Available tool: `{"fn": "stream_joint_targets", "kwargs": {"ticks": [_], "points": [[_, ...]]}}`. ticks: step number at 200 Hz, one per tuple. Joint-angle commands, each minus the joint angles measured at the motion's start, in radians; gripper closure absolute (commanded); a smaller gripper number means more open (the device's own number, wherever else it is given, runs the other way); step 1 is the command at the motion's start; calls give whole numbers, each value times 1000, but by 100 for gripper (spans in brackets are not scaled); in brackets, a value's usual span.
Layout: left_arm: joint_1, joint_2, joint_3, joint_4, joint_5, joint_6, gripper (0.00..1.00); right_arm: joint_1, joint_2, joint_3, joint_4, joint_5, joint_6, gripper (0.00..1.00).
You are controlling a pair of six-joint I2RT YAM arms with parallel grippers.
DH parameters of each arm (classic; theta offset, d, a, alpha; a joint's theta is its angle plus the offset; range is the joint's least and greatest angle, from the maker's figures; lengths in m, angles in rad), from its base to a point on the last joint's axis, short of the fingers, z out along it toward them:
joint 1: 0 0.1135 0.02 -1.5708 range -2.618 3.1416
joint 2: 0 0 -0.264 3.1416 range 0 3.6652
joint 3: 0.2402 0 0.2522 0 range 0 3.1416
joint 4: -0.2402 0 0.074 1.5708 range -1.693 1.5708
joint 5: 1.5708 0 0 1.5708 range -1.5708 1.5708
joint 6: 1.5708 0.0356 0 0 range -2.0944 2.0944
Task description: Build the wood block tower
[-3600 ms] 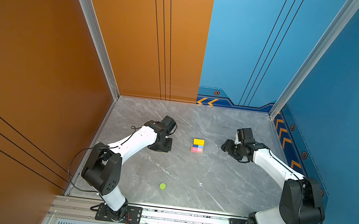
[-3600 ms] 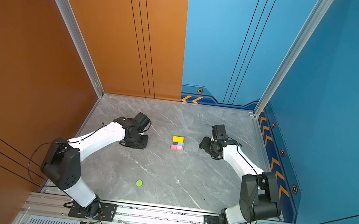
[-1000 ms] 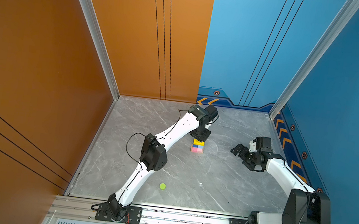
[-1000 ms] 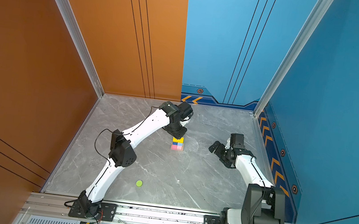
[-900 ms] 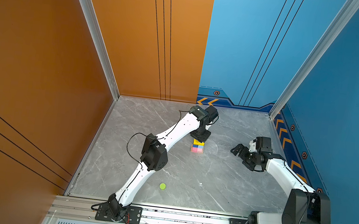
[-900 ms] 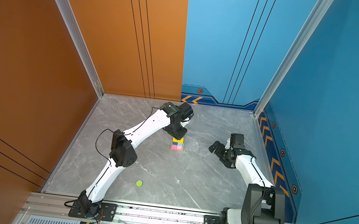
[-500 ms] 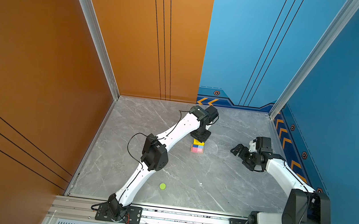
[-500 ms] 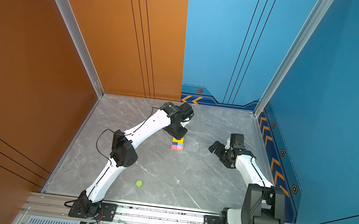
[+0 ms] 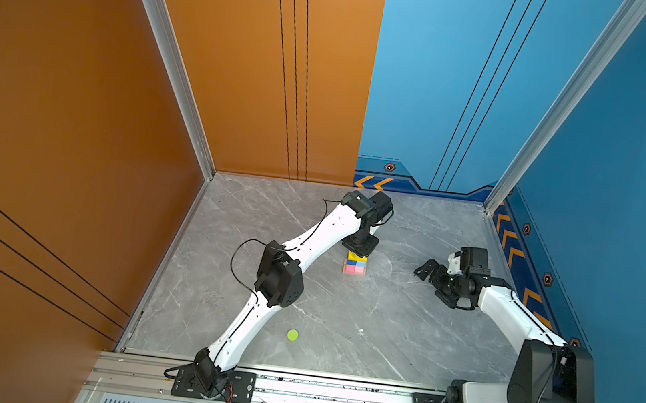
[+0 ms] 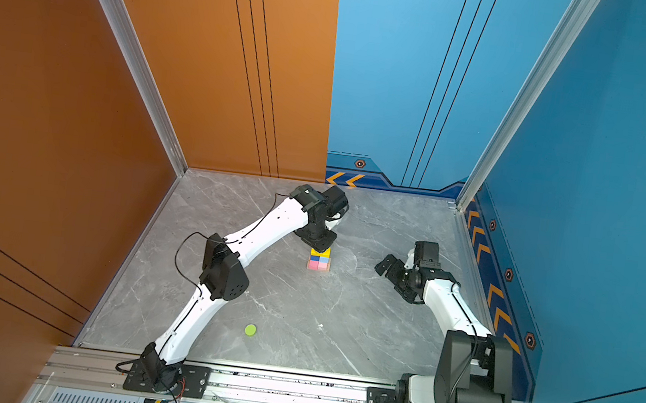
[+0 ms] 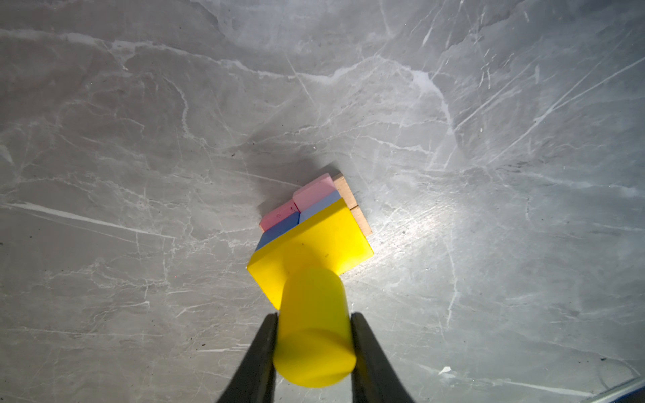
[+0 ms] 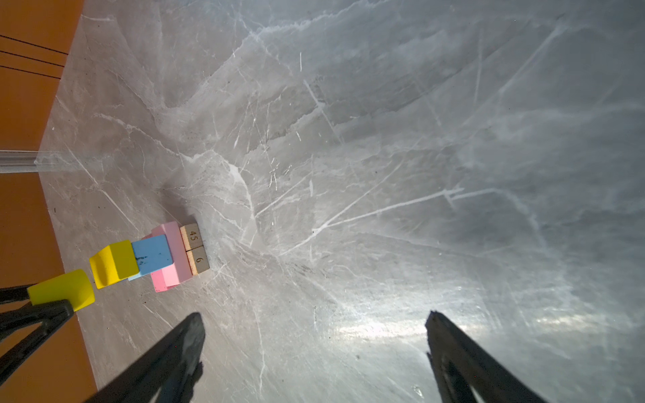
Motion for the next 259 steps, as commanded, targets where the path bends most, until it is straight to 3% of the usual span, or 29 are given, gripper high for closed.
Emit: {"fn": "stream_joint_targets", "kwargs": {"ticks": [1, 259], "points": [[-4, 30, 31, -28, -27, 0, 98, -8, 14, -14, 10, -8, -15, 0], [8, 66, 65, -28, -23, -21, 91, -9, 45, -12, 22, -21, -14, 0]]}}
